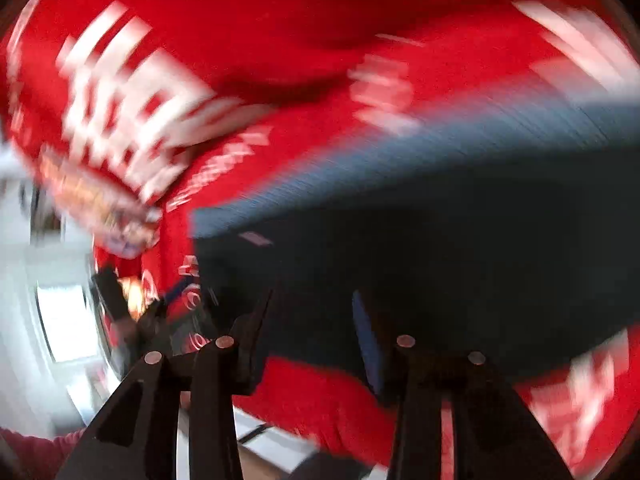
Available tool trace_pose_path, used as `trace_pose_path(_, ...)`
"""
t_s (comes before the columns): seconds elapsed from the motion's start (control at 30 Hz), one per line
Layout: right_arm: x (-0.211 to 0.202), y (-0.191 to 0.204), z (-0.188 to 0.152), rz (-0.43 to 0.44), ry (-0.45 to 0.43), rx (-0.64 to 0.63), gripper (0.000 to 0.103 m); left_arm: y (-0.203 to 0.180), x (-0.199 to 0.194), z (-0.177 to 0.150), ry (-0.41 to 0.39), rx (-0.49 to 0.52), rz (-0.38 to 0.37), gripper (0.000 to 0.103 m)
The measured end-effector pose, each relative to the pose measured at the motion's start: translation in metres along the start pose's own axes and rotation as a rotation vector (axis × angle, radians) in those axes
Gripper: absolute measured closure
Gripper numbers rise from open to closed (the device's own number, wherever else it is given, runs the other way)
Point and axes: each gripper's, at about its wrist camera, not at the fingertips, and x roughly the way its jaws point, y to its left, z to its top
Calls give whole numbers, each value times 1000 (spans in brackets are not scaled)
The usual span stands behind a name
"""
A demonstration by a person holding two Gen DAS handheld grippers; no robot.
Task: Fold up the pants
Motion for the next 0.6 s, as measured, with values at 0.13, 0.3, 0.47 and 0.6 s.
trace_pose_path(0.13, -19, -79, -58, 47, -46, 241, 58, 4, 2, -2, 4, -20, -13, 0)
trace_pose_path(0.3, -8, -103, -67, 181, -116, 311, 58, 1, 4, 1, 22, -14, 11, 0)
trace_pose_path(0.47, -3, -98, -67, 217, -127, 310, 58, -1, 7, 6, 30, -19, 27, 0)
trace_pose_path(0.6, -3, -113, -58, 166, -116, 369, 94, -1, 5, 5, 28, -16, 33, 0)
